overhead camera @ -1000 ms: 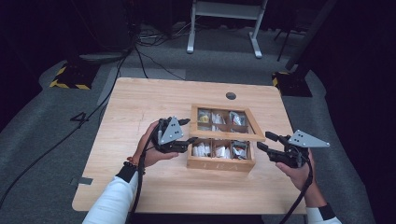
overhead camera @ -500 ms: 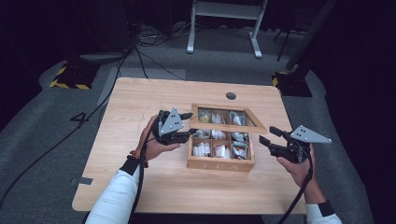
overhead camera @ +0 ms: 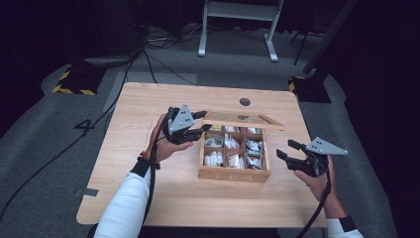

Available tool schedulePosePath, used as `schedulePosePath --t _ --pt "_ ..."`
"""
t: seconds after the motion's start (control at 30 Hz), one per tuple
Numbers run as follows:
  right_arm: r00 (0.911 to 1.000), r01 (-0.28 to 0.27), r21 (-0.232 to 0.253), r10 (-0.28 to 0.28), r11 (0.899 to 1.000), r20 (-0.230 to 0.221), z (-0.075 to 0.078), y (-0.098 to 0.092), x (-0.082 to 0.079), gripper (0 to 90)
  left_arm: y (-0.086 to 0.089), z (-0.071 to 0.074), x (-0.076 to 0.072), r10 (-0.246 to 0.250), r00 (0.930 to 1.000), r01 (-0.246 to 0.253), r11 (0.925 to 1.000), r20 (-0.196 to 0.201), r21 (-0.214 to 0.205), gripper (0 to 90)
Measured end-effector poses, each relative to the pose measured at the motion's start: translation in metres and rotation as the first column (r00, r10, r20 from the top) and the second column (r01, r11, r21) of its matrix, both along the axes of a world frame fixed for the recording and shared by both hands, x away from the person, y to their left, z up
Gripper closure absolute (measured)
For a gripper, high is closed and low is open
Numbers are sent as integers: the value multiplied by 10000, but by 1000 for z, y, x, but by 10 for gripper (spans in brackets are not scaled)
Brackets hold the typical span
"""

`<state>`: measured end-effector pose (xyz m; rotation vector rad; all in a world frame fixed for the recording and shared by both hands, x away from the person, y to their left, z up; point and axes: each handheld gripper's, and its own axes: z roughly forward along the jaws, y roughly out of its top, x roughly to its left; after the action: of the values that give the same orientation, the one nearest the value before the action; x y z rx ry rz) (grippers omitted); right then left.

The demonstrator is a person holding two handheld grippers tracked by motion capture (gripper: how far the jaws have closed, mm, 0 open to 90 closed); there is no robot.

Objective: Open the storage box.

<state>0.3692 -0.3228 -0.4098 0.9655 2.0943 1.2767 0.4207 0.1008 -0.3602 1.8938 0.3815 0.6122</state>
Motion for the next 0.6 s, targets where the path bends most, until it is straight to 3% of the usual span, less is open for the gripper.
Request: schedulePosePath --t 0.3,0.6 --pt "9972 481 -331 -498 9983 -551 -20 -20 1 361 0 8 16 -5 9998 -4 9986 -175 -522 594" --pt "9938 628 -501 -671 9968 -887 -29 -32 2 358 -1 14 30 -49 9997 25 9950 -245 -994 607"
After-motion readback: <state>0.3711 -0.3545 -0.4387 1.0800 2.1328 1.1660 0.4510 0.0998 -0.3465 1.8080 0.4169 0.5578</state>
